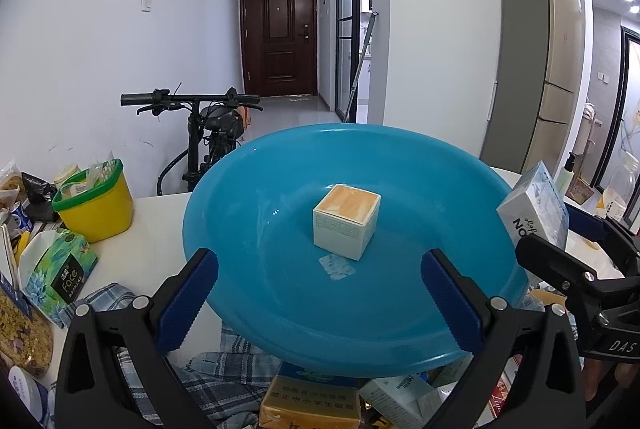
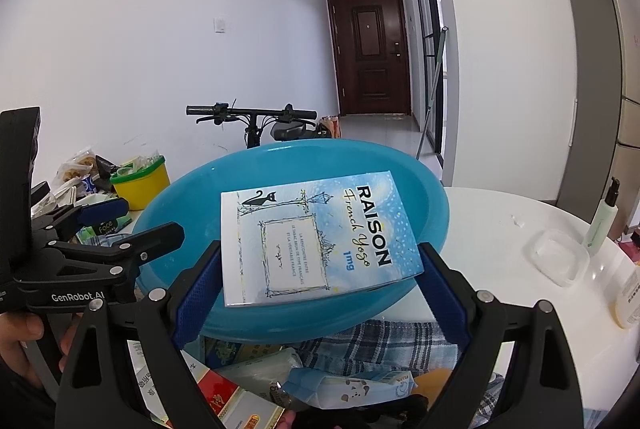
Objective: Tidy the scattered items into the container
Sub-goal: 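Lower the RAISON box into the basin beside the cream box, open right gripper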
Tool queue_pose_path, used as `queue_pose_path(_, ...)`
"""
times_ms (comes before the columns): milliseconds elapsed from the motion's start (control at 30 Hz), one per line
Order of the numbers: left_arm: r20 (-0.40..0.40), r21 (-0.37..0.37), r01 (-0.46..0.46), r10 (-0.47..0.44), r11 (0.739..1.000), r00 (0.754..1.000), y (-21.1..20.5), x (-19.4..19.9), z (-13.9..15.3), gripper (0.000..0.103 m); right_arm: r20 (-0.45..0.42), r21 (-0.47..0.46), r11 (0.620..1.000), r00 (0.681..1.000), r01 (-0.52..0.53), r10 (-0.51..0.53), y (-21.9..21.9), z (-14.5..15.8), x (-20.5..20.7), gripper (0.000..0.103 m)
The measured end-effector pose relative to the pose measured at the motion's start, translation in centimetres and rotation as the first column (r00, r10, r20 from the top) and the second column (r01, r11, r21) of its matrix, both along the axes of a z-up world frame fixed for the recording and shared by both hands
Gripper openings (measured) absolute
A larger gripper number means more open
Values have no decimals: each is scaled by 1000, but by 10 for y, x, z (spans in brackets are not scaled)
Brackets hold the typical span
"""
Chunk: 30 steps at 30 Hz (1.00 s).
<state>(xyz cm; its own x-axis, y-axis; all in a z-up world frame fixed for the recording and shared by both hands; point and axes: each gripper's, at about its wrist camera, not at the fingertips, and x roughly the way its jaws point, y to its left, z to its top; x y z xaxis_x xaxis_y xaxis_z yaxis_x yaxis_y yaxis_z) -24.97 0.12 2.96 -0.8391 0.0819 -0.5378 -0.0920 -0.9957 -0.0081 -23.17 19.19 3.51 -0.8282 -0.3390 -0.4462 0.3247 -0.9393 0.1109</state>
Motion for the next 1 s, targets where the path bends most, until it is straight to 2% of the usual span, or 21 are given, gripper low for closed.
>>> queue_pose_path(333, 10, 3, -12, 12, 1000, 1000, -4, -2, -2, 103, 8, 19, 1000, 1000, -25, 25, -6, -3, -6, 92)
queue_pose_path(433, 12, 4, -12, 12, 1000, 1000, -4, -2, -3, 103, 29, 54, 998, 1000, -12, 11, -10, -8, -9, 103)
queue_pose_path(467, 12, 5, -13, 13, 1000, 1000, -5, -2, -3, 103, 30, 59, 998, 1000, 1, -3, -9, -9, -9, 103)
queue_pose_path(700, 11, 8, -14, 14, 1000, 1000, -5, -2, -3, 103, 43, -48, 999, 999, 9, -7, 7, -5, -6, 103)
queue_pose_path(833, 12, 8, -15, 15, 1000, 1000, -5, -1, -3, 103, 50, -59, 998, 999, 24, -21, 10, -5, -7, 103)
queue_pose_path(1000, 17, -2, -15, 15, 1000, 1000, -4, 0, -4, 103, 60, -29, 999, 998, 37, -35, 8, -7, -7, 103)
